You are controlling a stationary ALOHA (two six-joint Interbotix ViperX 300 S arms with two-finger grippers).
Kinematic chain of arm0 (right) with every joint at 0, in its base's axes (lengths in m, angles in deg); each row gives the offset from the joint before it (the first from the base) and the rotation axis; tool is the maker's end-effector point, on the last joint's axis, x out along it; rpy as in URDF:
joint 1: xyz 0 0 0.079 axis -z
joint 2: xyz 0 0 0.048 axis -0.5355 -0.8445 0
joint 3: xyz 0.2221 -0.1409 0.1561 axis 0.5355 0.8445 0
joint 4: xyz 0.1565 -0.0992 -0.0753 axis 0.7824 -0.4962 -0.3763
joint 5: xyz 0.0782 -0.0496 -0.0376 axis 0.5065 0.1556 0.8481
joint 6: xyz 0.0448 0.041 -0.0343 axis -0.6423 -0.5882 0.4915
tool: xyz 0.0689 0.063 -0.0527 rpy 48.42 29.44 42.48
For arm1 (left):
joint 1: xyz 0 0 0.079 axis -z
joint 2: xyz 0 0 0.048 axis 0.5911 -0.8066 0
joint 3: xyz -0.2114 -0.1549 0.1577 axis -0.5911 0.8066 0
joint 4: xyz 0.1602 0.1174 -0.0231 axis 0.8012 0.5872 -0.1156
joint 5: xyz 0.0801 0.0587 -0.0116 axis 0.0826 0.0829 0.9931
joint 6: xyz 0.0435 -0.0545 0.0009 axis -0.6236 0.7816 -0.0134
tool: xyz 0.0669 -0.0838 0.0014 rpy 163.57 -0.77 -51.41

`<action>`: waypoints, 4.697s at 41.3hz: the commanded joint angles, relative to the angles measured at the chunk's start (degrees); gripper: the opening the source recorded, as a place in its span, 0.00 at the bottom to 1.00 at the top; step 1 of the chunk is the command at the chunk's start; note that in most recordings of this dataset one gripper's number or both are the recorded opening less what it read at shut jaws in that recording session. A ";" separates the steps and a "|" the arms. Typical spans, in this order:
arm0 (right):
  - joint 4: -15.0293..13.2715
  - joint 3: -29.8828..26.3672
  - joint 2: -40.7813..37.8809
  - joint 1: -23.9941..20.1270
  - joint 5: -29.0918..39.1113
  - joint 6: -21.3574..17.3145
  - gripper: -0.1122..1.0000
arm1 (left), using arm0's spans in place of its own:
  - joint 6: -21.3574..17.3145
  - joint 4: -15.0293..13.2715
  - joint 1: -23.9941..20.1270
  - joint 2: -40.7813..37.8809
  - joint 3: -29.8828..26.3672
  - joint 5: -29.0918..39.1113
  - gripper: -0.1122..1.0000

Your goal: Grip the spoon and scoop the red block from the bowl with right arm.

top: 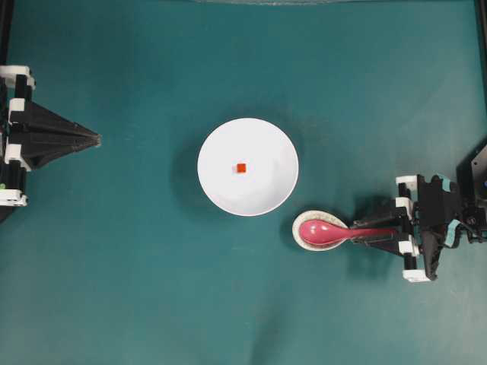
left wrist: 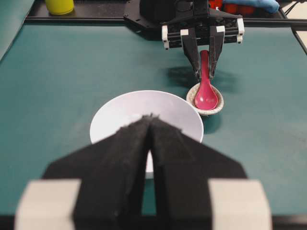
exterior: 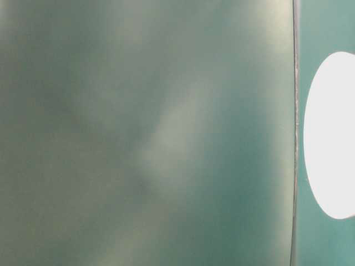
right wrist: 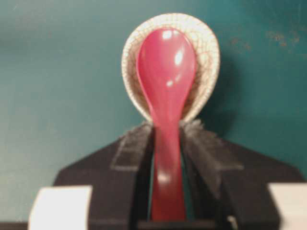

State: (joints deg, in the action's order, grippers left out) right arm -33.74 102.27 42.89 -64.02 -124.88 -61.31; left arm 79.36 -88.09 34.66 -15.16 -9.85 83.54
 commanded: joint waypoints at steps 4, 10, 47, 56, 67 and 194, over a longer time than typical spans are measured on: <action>0.09 -0.53 1.93 -0.18 1.05 0.09 0.34 | -0.09 0.18 -0.18 -0.44 -0.53 -0.35 0.10; 0.09 -0.53 5.98 0.00 5.54 0.70 0.33 | -0.09 0.18 -0.18 -0.53 -0.53 -0.44 0.10; -0.09 -11.43 31.73 21.71 44.03 19.51 0.33 | 0.00 0.18 -0.18 -0.44 -0.62 -0.79 0.10; -0.26 -15.73 34.80 26.89 52.38 21.97 0.33 | 0.00 0.18 -0.18 -0.44 -0.62 -0.79 0.10; -1.23 -21.88 36.21 31.90 61.52 23.29 0.33 | 0.00 0.18 -0.18 -0.44 -0.62 -0.97 0.10; -17.14 -48.78 4.75 39.90 90.44 17.23 0.33 | -0.09 0.18 -0.18 -0.44 -0.62 -0.97 0.10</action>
State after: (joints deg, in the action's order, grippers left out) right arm -50.88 55.51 47.29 -24.21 -34.09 -44.00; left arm 79.36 -88.09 34.66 -15.16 -9.85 83.10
